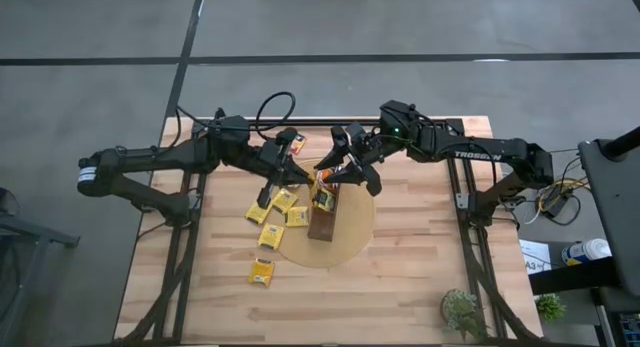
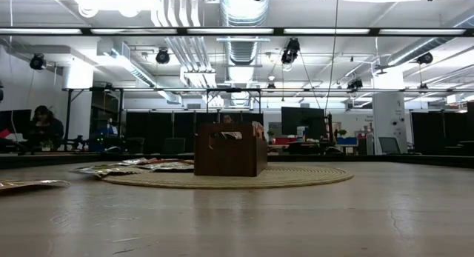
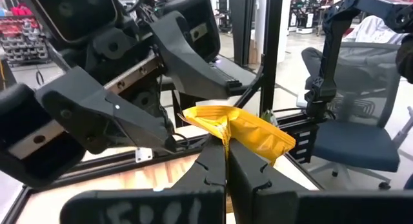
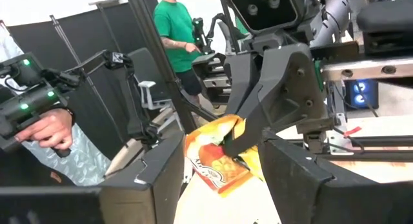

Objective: Pick & Place Tea
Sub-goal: Put the orange tea bag into the bottom section of the wooden organizer

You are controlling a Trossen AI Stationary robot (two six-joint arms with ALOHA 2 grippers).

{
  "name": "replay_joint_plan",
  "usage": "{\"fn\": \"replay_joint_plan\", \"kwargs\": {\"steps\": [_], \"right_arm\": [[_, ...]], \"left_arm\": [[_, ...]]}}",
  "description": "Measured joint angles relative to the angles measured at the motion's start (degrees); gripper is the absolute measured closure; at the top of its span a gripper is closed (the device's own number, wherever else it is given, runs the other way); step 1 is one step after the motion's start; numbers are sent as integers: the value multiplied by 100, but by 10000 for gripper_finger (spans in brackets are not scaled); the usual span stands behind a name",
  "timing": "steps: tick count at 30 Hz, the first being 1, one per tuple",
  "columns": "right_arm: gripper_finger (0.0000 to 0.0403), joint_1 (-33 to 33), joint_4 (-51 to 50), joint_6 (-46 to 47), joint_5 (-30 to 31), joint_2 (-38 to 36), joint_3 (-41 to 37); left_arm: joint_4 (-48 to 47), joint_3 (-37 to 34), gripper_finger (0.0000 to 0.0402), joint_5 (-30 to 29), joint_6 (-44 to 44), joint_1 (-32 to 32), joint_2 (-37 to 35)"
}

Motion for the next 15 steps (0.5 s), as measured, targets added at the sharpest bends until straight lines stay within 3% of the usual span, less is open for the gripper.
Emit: {"fn": "replay_joint_plan", "kwargs": {"steps": [15], "right_arm": [[220,0,37,-123,2,0,-6]], "left_arm": [[235,0,401,34,-147,2,78]]}}
